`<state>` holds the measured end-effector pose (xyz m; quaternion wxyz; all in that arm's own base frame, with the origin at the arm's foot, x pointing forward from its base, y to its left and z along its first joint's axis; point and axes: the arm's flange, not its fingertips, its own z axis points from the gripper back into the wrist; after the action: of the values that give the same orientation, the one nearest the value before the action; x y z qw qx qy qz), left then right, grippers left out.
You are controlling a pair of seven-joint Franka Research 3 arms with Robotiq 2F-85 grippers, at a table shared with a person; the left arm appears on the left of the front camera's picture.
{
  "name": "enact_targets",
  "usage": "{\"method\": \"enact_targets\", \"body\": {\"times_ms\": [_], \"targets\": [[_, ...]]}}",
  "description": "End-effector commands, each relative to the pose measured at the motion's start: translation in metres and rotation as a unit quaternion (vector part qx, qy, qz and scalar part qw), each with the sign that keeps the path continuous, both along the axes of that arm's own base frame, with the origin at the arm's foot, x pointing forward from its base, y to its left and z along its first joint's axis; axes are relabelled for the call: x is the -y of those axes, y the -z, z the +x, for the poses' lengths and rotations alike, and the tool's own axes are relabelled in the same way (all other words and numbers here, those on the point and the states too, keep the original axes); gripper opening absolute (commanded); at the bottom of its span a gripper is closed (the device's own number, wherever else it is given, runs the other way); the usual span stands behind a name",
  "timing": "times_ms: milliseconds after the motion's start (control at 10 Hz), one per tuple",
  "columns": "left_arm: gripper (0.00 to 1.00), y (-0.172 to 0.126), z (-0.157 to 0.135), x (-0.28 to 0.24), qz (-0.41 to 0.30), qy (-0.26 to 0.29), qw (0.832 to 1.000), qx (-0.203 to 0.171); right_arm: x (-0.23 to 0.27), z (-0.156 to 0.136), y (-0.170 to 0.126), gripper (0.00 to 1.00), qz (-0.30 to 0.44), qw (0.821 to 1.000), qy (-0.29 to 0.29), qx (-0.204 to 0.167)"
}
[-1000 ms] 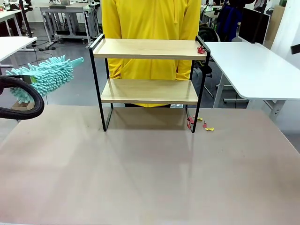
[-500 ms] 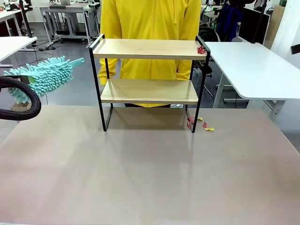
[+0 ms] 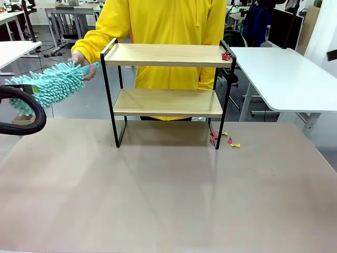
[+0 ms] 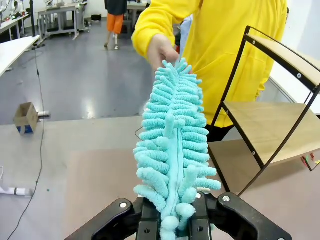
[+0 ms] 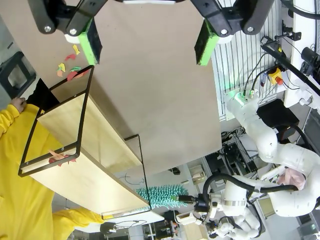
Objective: Clean the shelf.
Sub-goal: Hand the Duster back to the human.
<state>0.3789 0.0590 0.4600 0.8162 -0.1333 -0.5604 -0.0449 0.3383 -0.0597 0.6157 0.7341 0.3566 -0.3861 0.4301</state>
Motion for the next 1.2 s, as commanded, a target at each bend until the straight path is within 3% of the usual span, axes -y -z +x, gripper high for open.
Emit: {"method": "enact_targets", "body": {"times_ms": [0, 300, 400, 500, 600, 700, 800, 1100], "targets": [[0.17, -0.006, 0.0, -0.004, -0.007, 0.006, 1.0, 0.001, 0.001, 0.001, -0.002, 1.0, 0.005, 1.0, -0.007, 0.012], [0.17, -0.006, 0.0, -0.004, -0.007, 0.006, 1.0, 0.001, 0.001, 0.001, -0.002, 1.0, 0.005, 1.0, -0.007, 0.012], [0.74, 0.0, 0.0, 0.0, 0.0, 0.0, 1.0, 0.0, 0.001, 0.001, -0.002, 1.0, 0.005, 1.0, -0.007, 0.012], [0.74, -0.017, -0.009, -0.002, -0.009, 0.01, 1.0, -0.006, 0.001, 0.001, -0.002, 1.0, 0.005, 1.0, -0.007, 0.012], [1.0, -0.032, -0.016, -0.004, -0.024, 0.017, 0.999, -0.027, 0.001, 0.001, -0.002, 1.0, 0.005, 1.0, -0.007, 0.012], [0.76, -0.047, -0.022, -0.011, -0.035, 0.027, 0.998, -0.044, 0.001, 0.001, -0.002, 1.0, 0.005, 1.0, -0.007, 0.012], [1.0, -0.061, -0.026, -0.019, -0.056, 0.034, 0.996, -0.064, 0.001, 0.001, -0.002, 1.0, 0.005, 1.0, -0.007, 0.012], [1.0, -0.116, -0.028, -0.075, -0.137, -0.002, 0.987, -0.083, 0.001, 0.001, -0.002, 1.0, 0.005, 1.0, -0.007, 0.012]]}}
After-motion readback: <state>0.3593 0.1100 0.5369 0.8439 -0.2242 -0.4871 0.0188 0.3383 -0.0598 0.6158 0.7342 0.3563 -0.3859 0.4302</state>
